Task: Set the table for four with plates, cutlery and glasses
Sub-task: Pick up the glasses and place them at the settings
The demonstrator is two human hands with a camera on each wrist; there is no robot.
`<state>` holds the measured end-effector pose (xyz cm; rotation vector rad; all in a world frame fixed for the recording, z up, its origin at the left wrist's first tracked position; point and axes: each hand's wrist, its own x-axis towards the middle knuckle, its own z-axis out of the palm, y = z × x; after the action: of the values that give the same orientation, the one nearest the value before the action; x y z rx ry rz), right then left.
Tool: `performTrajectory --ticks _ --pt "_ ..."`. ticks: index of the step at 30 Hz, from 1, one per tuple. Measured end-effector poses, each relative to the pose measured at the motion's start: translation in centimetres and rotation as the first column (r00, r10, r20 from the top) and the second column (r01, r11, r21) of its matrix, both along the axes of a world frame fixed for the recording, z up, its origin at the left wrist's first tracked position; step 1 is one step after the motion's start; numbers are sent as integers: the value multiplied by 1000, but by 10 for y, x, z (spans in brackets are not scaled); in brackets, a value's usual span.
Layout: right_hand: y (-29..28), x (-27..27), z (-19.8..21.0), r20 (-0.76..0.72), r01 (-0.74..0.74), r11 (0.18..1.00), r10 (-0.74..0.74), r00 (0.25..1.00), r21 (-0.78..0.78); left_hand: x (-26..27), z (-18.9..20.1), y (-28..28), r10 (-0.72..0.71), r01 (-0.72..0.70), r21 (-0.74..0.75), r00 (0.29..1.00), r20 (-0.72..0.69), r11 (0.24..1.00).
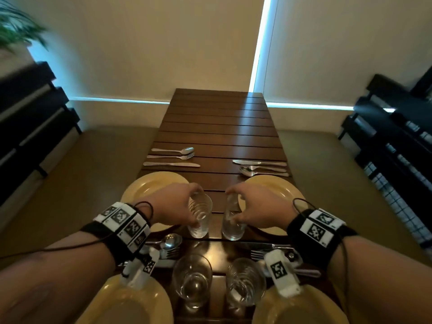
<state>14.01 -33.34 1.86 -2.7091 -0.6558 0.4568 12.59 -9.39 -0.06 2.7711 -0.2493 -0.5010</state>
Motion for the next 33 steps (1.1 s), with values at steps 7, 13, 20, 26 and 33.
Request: performTrajectory --ticks 7,13,20,26,33 --pt "1 2 -6 -20 -2 1000 2 1000 -1 -7 -16 -1 57 -63 -84 996 -72 994" --pt "-22 -1 -11 -67 143 984 -136 988 107 -20 -17 17 104 -107 -166 994 -26 980" --pt "-26 -5 -21 -104 141 988 -134 985 62 -22 -24 16 92 -97 -124 995 -46 988" --pt "-17 -1 -25 -83 158 983 -151 985 94 -10 -27 13 90 -91 -79 996 -7 993" --pt "-22 6 -26 -64 169 985 -166 984 43 -1 -26 15 84 -84 -30 996 -9 996"
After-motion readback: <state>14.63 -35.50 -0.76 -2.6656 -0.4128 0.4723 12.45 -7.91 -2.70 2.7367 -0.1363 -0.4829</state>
